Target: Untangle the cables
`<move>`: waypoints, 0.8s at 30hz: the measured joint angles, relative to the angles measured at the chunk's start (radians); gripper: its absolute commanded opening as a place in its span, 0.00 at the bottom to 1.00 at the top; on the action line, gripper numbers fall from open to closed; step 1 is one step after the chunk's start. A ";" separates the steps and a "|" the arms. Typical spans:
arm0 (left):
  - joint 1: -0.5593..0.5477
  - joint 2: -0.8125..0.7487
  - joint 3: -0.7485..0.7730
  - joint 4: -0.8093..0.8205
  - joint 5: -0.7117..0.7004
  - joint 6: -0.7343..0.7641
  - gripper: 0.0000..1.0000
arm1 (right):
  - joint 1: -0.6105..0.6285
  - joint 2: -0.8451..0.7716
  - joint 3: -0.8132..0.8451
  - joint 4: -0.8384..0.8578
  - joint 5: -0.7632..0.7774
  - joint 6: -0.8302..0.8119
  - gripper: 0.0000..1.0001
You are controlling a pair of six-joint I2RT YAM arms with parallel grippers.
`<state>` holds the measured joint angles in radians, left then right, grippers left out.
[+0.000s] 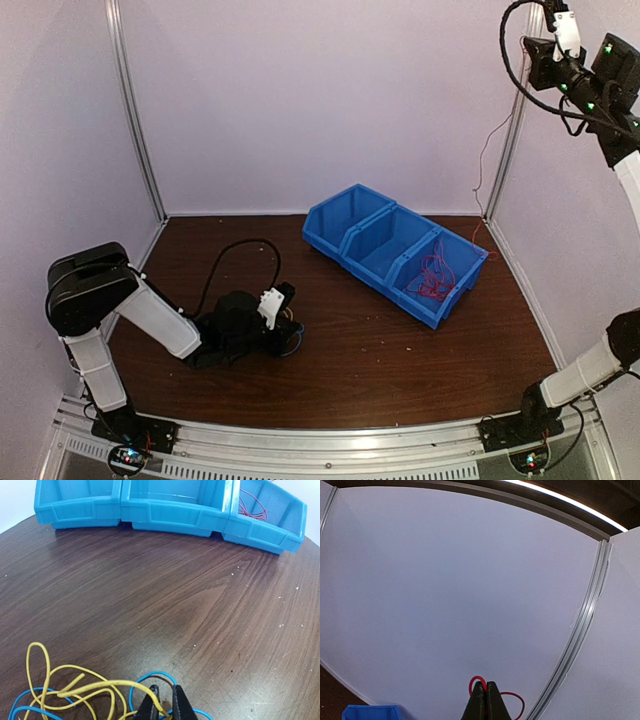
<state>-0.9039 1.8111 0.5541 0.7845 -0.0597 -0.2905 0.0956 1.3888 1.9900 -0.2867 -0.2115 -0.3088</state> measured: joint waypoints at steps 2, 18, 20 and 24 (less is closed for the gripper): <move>0.000 0.000 0.000 0.000 0.000 0.000 0.11 | -0.001 0.023 0.038 -0.009 -0.038 0.004 0.00; 0.000 -0.008 -0.008 -0.003 -0.006 -0.019 0.13 | -0.002 0.068 0.092 -0.010 -0.291 0.056 0.00; 0.000 -0.014 -0.014 -0.002 -0.007 -0.025 0.13 | -0.002 0.042 -0.029 0.024 -0.286 0.054 0.00; 0.000 -0.032 -0.032 -0.002 -0.010 -0.030 0.13 | -0.002 0.006 -0.284 0.055 -0.264 0.040 0.00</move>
<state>-0.9039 1.7790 0.5217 0.7822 -0.0692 -0.3206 0.0937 1.3945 1.7061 -0.2317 -0.4751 -0.2684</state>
